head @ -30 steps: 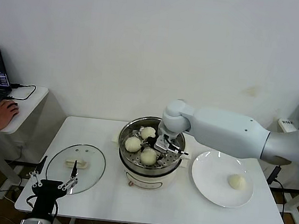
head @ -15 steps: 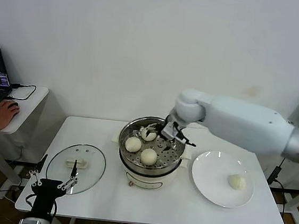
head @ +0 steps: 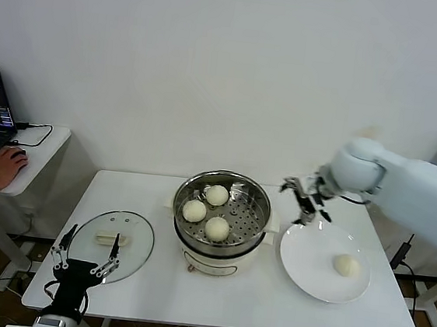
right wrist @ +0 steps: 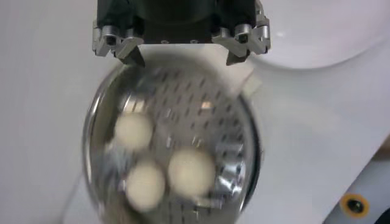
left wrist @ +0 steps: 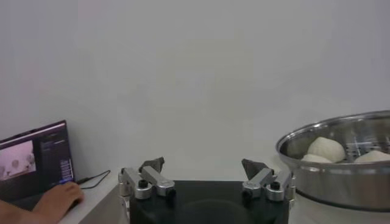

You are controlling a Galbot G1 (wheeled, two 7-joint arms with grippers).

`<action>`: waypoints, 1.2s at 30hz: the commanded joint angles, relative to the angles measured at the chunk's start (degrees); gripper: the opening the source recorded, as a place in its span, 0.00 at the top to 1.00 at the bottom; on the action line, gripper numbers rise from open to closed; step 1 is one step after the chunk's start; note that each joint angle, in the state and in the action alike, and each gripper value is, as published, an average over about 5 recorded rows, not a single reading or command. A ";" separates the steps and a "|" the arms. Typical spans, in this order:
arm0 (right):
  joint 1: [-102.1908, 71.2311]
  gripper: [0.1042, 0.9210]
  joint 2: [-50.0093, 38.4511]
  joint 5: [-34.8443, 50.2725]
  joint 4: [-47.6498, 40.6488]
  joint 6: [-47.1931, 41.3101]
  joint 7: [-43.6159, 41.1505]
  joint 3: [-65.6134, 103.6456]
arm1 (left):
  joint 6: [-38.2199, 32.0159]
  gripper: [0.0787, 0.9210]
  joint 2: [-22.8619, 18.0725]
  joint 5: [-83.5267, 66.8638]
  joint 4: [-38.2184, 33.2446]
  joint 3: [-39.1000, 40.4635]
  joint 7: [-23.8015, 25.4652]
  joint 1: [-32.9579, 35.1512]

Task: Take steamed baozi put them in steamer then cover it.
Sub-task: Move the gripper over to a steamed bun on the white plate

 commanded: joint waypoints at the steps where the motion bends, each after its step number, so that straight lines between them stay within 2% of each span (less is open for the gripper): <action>1: -17.31 0.12 -12.60 -6.74 -1.56 -1.77 -1.80 14.90 | 0.07 0.12 0.06 0.13 -0.16 0.07 0.07 0.15; 6: -33.04 0.12 -11.86 -11.78 -8.85 3.91 -3.75 28.86 | 0.03 0.12 0.01 0.39 0.11 -0.11 0.05 0.90; 13: -42.30 0.12 -7.97 -17.65 -16.86 8.68 -4.42 38.56 | 0.00 0.12 -0.52 1.03 -0.19 -0.29 -0.02 2.11; 19: -45.15 0.12 -3.91 -20.28 -21.26 9.83 -3.27 40.62 | -0.12 0.12 -0.89 1.35 -0.70 -0.55 -0.10 3.20; 36: -45.75 0.12 4.04 -22.38 -25.87 9.47 -1.30 40.81 | -0.28 0.12 -1.48 1.87 -1.09 -0.76 -0.26 4.19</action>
